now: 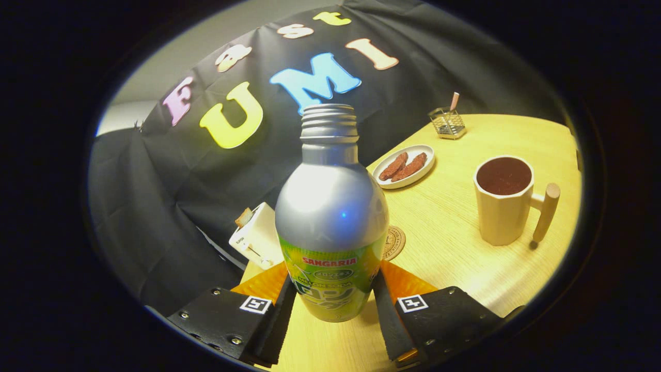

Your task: Take the bottle from table, then pour the juice into the cup, finally place the bottle on the coaster

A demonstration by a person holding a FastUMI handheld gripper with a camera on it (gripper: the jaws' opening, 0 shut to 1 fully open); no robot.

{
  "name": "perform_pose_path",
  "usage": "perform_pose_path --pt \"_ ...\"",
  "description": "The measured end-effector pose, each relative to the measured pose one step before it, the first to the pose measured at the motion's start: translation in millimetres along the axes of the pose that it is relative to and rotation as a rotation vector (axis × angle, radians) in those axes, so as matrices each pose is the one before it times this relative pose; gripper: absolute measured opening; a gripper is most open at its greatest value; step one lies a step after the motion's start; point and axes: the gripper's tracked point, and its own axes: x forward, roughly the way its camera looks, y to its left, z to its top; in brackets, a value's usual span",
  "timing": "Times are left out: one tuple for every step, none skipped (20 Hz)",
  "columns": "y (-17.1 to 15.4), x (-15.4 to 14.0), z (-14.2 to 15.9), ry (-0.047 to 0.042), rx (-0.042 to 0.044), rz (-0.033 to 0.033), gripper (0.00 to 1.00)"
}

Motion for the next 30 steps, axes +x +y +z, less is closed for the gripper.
perform_pose_path --pt "-3.06 1.04 3.11 0.00228 0.02309 0.00895 0.74" --pt "-2.43 0.61 2.51 -0.00057 0.02698 0.0069 0.74" --pt "-2.98 1.05 4.73 -0.0055 0.02708 0.00641 0.74" --pt "-2.58 0.25 3.54 -0.00414 0.03025 0.0056 0.74" --pt "-2.12 1.35 3.18 -0.00533 0.03091 0.00488 0.74" --pt "-2.73 -0.72 4.19 -0.0068 0.02811 0.00247 0.74" --pt "-3.88 0.95 5.33 -0.01049 0.0258 -0.00077 0.74" --pt "-2.73 -0.15 3.34 -0.00724 0.0229 -0.00246 0.74" --pt "-3.83 1.18 2.45 -0.00247 0.02057 -0.0077 0.74" --pt "-4.59 1.38 0.75 0.00082 0.01672 -0.0065 0.74" --pt "-2.06 1.99 0.88 0.00226 0.0176 -0.0035 0.74" --pt "-1.43 0.64 0.06 0.00466 0.01969 -0.00162 0.74" --pt "-0.54 -0.44 -0.7 0.00553 0.02192 0.00075 0.74" --pt "-1.02 2.34 -1.55 0.0078 0.02641 -0.00048 0.74" --pt "-0.91 1.54 -2.44 0.00762 0.02842 0.00021 0.74" --pt "-1.09 0.71 -0.53 0.00331 0.02802 -0.00145 0.74" --pt "-1.35 0.09 -0.8 0.00282 0.02734 -0.00349 0.74" --pt "-2.56 0.95 0.18 0.00245 0.02595 -0.00711 0.74" --pt "-2.47 0.09 0.54 0.00188 0.0222 -0.00589 0.74" --pt "-2.59 0.7 1.34 0.00293 0.02117 -0.00741 0.74" --pt "-1.97 -0.85 1.37 0.00217 0.01959 -0.00616 0.74" --pt "-1.53 0.24 1.35 0.00357 0.02247 -0.00456 0.74" --pt "-1.37 -2.2 1.48 0.00283 0.02379 -0.00291 0.74" --pt "-1.35 0.16 1.52 -0.00083 0.02321 -0.00144 0.74" --pt "-1.41 0.08 0.2 0.00479 0.02518 -0.00274 0.74" --pt "-0.48 0.09 1.9 0.00167 0.02227 -0.00279 0.74" --pt "-0.37 -1.34 -0.8 0.00454 0.02151 -0.0027 0.74" --pt "-0.34 -0.28 0.43 0.00189 0.01975 -0.00173 0.74" --pt "0.32 -0.73 0.12 0.00276 0.0181 0.00079 0.74" --pt "0.74 1.43 0.17 0.00445 0.01681 -0.00009 0.74"
